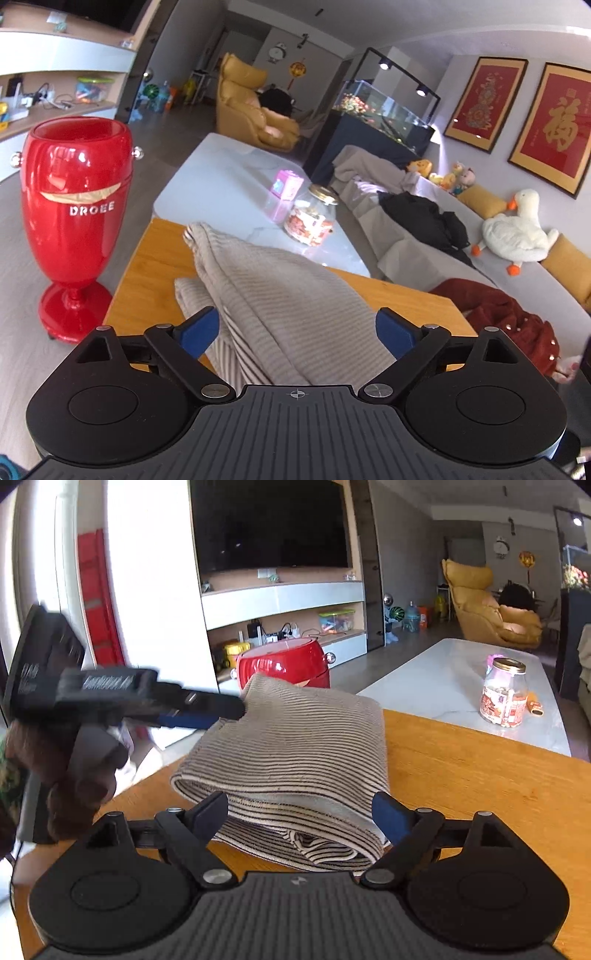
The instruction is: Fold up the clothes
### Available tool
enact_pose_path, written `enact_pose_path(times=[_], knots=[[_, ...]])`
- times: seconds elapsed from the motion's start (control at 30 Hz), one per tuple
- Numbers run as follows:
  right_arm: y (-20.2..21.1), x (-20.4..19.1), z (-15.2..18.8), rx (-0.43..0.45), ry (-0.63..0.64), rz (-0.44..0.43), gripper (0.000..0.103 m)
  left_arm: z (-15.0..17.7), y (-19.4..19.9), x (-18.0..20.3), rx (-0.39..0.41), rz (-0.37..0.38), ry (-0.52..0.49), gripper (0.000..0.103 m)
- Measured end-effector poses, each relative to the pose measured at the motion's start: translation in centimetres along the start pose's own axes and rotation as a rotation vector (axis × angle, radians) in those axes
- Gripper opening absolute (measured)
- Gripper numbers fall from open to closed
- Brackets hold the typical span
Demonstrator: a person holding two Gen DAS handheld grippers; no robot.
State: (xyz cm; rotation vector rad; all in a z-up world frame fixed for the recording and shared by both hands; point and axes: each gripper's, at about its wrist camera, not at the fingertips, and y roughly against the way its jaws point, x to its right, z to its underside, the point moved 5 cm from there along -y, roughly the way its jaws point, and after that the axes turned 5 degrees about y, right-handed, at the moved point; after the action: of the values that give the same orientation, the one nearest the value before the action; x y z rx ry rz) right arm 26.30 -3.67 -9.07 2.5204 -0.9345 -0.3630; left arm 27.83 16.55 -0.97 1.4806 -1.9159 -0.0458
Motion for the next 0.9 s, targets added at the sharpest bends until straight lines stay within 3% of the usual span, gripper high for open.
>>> enact_pose_path(times=[0.1, 0.2, 0.23, 0.33, 0.4, 0.53, 0.63, 0.8, 0.9], knots=[[0.3, 2.7, -0.4, 0.02, -0.151, -0.012, 0.084, 2.4, 0.1, 0.4, -0.043, -0.009, -0.026, 0.094], [-2.1, 4.8, 0.3, -0.029, -0.252, 0.004, 0.067, 3.6, -1.1, -0.9, -0.077, -0.114, -0.055, 0.09], [-2.9, 5.1, 0.6, -0.054, -0.28, 0.002, 0.065, 3.7, -1.3, -1.5, -0.081, -0.111, -0.032, 0.091], [-4.5, 5.2, 1.0, -0.069, -0.32, -0.018, 0.062, 3.5, -1.6, -2.4, -0.076, -0.118, -0.002, 0.091], [-5.2, 4.9, 0.7, -0.064, -0.266, 0.007, 0.062, 3.1, -1.9, -2.7, -0.064, -0.141, -0.004, 0.091], [-7.2, 5.2, 0.6, -0.078, -0.213, 0.072, 0.077, 2.8, -2.4, -2.7, -0.039, -0.184, -0.008, 0.092], [-6.7, 5.4, 0.9, -0.075, -0.248, 0.07, 0.082, 3.1, -2.0, -1.9, -0.012, -0.236, -0.045, 0.094], [-4.5, 5.2, 2.2, -0.072, -0.276, 0.102, 0.103, 5.0, -0.7, -0.6, -0.015, -0.274, -0.004, 0.1], [-2.4, 4.9, 3.3, -0.086, -0.265, 0.121, 0.103, 6.7, 0.3, 1.2, -0.008, -0.33, 0.001, 0.103]])
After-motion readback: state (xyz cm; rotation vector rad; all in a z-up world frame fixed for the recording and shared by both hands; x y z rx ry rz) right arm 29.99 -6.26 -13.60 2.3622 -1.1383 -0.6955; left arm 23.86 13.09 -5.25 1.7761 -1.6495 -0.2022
